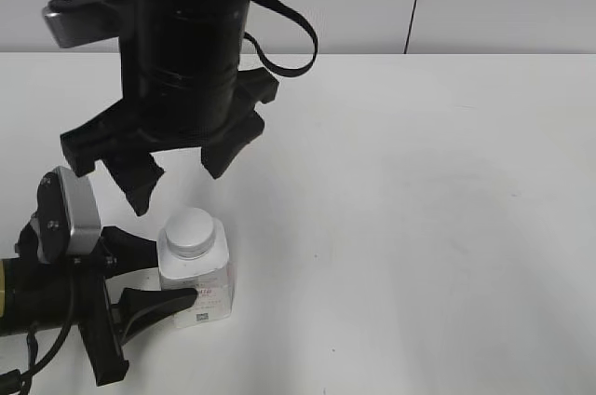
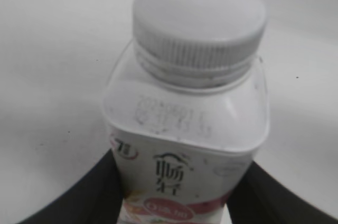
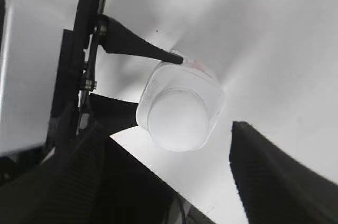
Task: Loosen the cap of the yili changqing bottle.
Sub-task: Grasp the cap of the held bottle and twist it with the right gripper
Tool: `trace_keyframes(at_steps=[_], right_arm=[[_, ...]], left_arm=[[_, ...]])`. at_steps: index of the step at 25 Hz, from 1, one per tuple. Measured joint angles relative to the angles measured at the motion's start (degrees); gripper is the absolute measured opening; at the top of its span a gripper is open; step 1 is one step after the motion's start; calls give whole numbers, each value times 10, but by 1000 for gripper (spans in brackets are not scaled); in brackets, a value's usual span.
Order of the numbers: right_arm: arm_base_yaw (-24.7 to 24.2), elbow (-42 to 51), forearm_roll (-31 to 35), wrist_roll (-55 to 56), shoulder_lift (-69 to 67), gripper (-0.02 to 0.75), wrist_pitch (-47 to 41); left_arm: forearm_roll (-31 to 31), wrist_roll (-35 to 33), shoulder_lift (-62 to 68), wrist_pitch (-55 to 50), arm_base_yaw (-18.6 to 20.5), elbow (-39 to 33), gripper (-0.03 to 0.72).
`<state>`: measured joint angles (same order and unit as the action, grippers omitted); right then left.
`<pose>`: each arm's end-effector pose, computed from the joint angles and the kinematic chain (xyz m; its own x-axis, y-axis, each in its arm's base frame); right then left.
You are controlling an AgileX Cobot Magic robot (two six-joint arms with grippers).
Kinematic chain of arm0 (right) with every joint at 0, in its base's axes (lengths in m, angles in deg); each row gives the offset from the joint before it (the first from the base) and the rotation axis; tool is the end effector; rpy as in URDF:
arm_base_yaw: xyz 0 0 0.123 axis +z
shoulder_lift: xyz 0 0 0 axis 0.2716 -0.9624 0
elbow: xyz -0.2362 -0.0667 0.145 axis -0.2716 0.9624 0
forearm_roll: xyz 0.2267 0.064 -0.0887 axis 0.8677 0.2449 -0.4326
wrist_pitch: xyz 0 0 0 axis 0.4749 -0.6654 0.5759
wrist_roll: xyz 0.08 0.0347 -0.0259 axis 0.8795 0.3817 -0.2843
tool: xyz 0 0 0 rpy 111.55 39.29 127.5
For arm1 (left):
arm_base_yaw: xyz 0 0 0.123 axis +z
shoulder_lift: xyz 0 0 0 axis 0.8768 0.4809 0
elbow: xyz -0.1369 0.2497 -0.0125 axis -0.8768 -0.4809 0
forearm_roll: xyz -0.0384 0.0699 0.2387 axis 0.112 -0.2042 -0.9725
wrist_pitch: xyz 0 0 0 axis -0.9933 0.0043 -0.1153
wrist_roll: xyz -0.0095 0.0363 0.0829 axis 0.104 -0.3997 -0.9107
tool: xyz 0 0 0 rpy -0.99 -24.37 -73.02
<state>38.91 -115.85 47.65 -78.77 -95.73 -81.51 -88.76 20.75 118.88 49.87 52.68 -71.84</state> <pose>0.2468 0.3686 0.2632 -0.6889 -0.6872 -0.2303 -0.7237 0.6698 0.1662 0.1911 -0.0983 0.0878 -0.1764 0.4170 -0.8916 0.9175 0.3977 0.0045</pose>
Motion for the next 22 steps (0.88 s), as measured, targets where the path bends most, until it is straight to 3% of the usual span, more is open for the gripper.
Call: trace_keyframes(at_steps=[6, 22], right_arm=[[0, 4, -1, 69, -13, 578, 0], [0, 15, -18, 84, -55, 578, 0]], left_arm=[[-1, 0, 0, 0, 0, 0, 363], [-2, 0, 0, 0, 0, 0, 361]])
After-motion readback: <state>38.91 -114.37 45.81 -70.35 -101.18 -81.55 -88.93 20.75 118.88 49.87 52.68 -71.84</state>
